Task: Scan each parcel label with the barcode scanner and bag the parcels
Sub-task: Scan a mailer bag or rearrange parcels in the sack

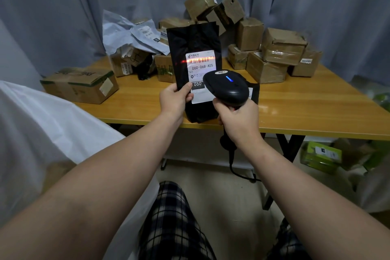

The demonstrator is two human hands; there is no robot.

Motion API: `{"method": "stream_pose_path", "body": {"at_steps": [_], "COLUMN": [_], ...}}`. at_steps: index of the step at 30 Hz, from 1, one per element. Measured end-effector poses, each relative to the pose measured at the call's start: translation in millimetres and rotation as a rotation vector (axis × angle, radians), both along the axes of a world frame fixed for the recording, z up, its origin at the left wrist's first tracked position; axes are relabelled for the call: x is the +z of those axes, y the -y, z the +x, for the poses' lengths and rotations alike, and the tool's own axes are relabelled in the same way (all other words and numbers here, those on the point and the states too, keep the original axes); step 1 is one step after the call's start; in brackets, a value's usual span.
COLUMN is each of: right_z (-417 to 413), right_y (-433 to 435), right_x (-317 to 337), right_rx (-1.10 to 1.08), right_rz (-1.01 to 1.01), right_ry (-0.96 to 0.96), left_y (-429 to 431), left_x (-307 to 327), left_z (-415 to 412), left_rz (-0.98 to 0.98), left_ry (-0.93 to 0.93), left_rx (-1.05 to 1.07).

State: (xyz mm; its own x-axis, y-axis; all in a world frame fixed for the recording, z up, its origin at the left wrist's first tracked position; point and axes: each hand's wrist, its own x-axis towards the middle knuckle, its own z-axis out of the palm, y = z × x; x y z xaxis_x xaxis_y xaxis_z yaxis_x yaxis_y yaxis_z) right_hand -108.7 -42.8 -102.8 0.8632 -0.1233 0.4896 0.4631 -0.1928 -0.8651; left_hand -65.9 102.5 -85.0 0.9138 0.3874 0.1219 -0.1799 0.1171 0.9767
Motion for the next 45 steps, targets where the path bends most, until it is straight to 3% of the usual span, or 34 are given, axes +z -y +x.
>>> {"method": "stream_pose_path", "body": {"at_steps": [11,16,22,31,33,38,42,45], "right_z": [-5,-24,-46,-83,-85,-89,-90,-88], "right_y": [-4,-40,-115,-224,-237,-257,-270,-276], "right_x": [8,32,36,6,-2,-28,-47,-60], "right_rx": [0.036,0.162,0.397,0.756,0.770,0.815,0.817,0.815], "right_rz": [-0.009,-0.014,0.015,-0.253,-0.354,-0.487,-0.553,-0.593], "right_ry": [0.002,0.063,-0.011,-0.112,-0.141,-0.201,-0.234,-0.275], "left_y": [-4,-30,-103,-232,-252,-288,-301,-310], "left_x": [12,30,28,-22,-35,-57,-62,-73], "left_z": [-22,-67,-133,-238,-253,-280,-273,-253], "left_rz": [-0.035,0.002,0.058,0.176,0.282,0.920,1.326,1.520], "left_ry": [0.033,0.125,0.150,-0.006,-0.101,-0.469,-0.711,-0.971], "left_rx": [0.018,0.048,0.269,0.635,0.723,0.818,0.653,0.429]}}
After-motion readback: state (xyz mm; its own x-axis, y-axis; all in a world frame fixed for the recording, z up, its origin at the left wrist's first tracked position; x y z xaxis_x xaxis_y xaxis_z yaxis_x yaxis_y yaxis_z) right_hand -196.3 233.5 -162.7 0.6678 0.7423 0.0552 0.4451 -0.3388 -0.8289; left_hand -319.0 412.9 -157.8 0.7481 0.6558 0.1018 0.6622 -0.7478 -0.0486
